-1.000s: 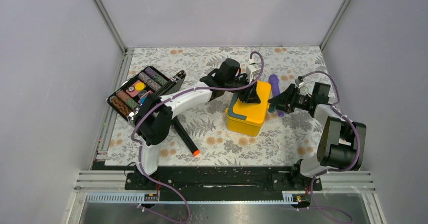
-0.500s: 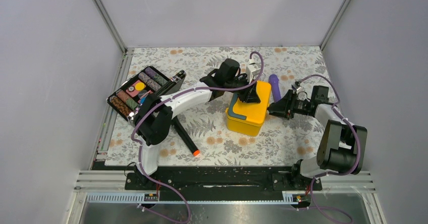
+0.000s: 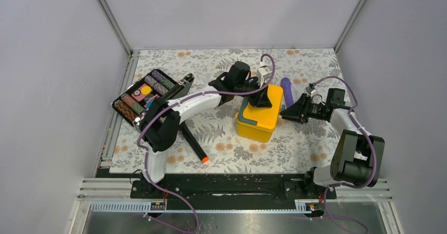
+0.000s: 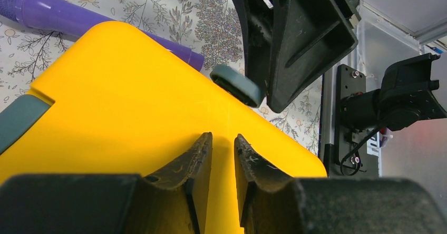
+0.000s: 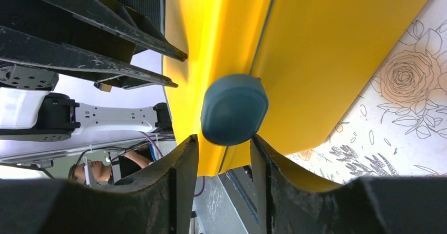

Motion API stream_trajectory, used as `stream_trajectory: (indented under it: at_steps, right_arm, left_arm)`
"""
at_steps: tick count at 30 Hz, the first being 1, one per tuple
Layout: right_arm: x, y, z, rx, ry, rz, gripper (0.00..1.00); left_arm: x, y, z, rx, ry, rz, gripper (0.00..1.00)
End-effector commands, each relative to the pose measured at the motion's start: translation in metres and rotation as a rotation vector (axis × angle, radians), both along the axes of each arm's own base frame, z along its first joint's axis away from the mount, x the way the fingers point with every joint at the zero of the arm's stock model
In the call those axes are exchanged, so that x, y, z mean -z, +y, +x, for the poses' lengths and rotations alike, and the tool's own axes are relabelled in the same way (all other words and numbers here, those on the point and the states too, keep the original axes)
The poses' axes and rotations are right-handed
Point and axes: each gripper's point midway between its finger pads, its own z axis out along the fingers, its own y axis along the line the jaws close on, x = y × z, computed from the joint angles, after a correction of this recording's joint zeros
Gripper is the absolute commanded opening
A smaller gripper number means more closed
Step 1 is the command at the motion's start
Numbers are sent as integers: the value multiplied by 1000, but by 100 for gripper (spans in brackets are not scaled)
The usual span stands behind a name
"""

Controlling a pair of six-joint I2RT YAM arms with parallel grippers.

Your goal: Organize the medicine kit

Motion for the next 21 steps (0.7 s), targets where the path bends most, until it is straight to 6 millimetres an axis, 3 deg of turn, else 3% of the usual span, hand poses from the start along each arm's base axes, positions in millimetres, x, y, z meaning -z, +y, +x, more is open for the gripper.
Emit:
stream_trajectory:
  at_steps: [1,6,21]
  right_arm:
    - [-26,1,4,-16,-86,-2,46]
    - [-15,-2,8,13,-46,-37,40]
    - [17,-12,19,58,57,-101,37]
  left_arm:
    - [55,18,-11,-30,98,156,23]
    - [56,17,-13,-25,102,156,23]
    - [57,16,-17,-17,101,162,24]
